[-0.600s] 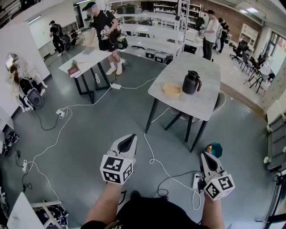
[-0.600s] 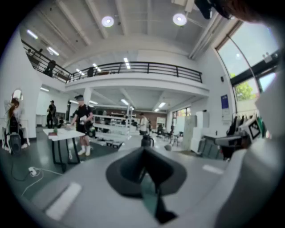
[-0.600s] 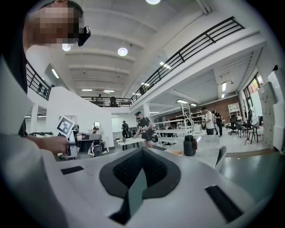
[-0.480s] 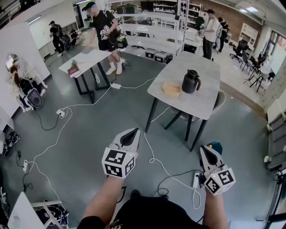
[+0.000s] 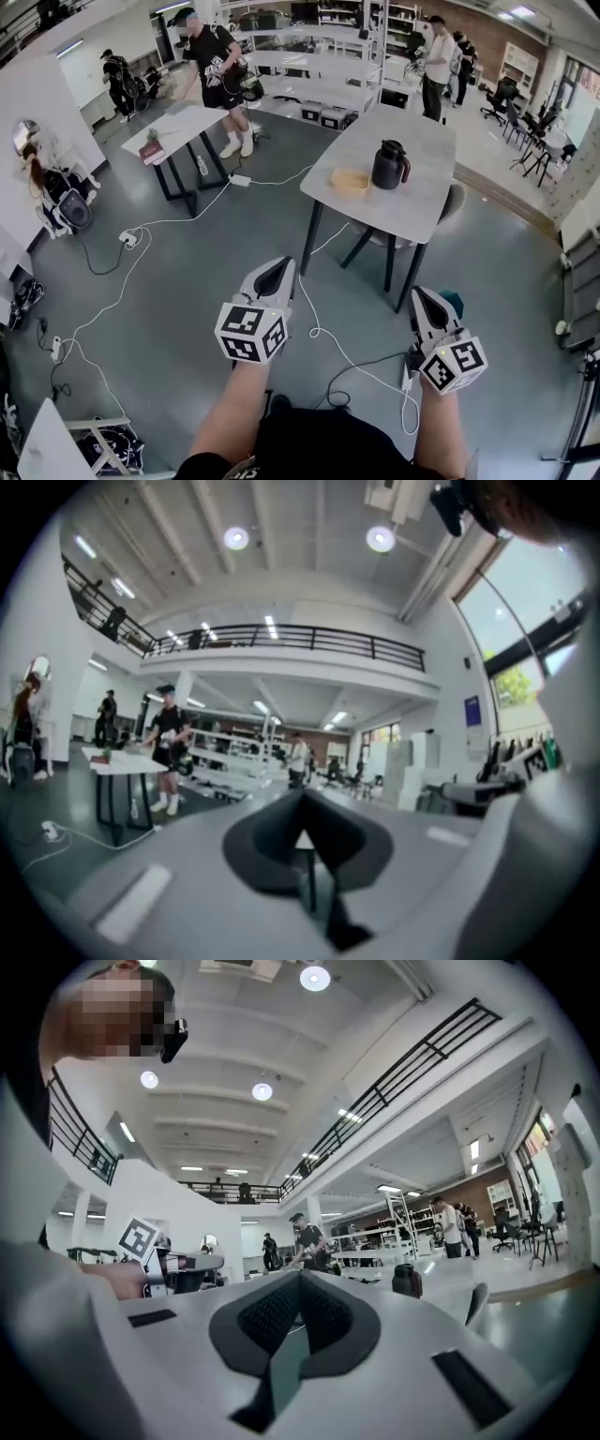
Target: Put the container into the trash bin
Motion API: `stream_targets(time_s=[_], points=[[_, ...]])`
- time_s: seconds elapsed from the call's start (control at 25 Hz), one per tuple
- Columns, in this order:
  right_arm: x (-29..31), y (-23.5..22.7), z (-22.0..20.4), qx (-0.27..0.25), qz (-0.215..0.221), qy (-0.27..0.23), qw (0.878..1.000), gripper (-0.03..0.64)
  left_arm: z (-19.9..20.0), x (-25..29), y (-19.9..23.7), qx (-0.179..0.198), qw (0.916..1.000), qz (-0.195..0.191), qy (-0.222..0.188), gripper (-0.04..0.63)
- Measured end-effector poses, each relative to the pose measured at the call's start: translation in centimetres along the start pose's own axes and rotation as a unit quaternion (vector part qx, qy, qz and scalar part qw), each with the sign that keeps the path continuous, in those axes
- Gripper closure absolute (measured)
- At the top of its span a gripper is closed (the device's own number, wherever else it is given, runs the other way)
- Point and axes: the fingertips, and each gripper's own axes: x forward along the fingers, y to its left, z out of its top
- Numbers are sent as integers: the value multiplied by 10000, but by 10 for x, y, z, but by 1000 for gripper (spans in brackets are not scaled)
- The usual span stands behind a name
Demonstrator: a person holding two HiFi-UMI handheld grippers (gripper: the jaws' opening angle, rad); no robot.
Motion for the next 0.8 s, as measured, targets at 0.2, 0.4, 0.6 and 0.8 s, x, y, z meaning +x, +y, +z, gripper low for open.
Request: stream_targets(time_s=[0.2, 0.4, 0.6, 0.8], points=[[-12, -3, 16, -390, 246, -4, 9989, 624, 6, 14, -39, 351, 9993, -57, -93, 588], [-37, -32, 4, -420, 46, 225, 9989, 623, -12, 0, -38, 444, 9989, 122, 81, 588], [-42, -59, -7, -359, -131, 435, 9983, 623, -16, 6, -22, 282, 9991, 255, 199, 588], [-34, -76, -18, -258, -231, 516, 9981, 623, -20, 20, -15, 234, 9993, 209, 210, 588]])
